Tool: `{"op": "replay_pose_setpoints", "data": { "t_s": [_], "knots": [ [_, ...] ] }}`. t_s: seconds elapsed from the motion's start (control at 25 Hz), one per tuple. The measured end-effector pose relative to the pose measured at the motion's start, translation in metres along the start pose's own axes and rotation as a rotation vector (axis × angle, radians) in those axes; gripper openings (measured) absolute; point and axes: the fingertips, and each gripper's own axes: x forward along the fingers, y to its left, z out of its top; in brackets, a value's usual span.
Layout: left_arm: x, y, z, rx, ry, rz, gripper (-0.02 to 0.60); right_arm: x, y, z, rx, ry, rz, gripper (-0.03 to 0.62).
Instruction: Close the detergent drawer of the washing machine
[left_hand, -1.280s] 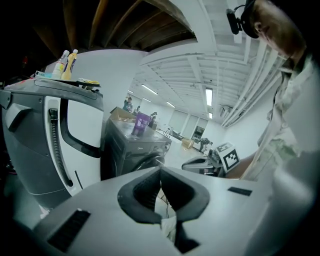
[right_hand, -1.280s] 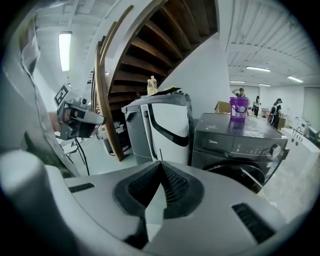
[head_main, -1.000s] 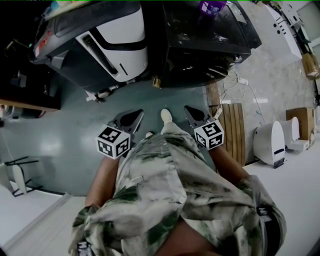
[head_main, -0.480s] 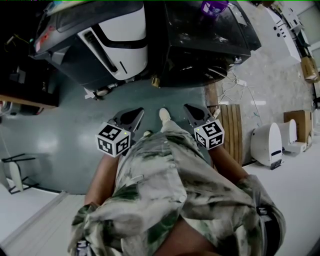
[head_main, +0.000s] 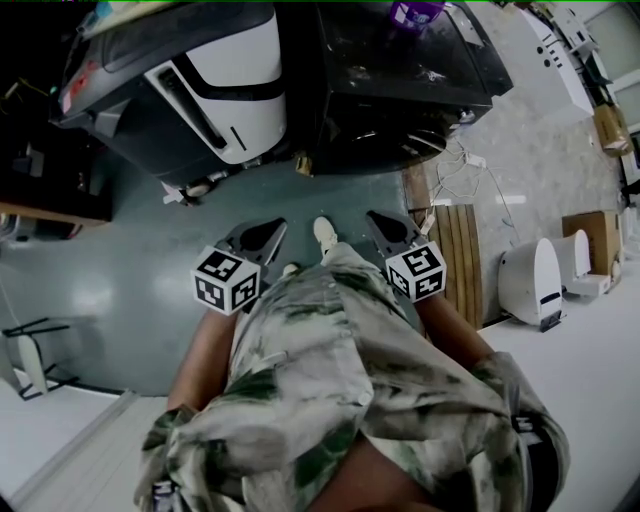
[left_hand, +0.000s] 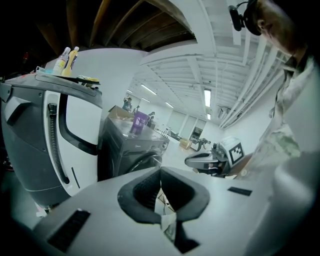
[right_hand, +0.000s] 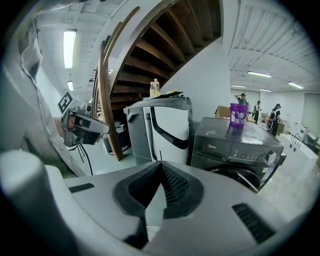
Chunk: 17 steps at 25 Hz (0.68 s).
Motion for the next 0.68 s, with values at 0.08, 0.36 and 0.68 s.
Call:
{"op": "replay_pose_setpoints", "data": {
  "t_s": [0.08, 0.36, 0.68],
  "knots": [
    [0.001, -0.001, 0.001, 0.003, 0.002, -0.005, 0.023, -0.002, -0.001, -0.002, 0.006, 0.003, -0.006, 0.021],
    [-0.005, 0.010, 0.004, 0.000, -0.007, 0.020, 0.023, 0.005, 0.004, -0.005, -0.005, 0.027, 0.016, 0.021],
    [-0.031, 0.033, -0.009, -0.030, -0.007, 0.086, 0.023, 0.031, 0.010, 0.006, -0.015, 0.034, 0.051, 0.021]
  ]
}}
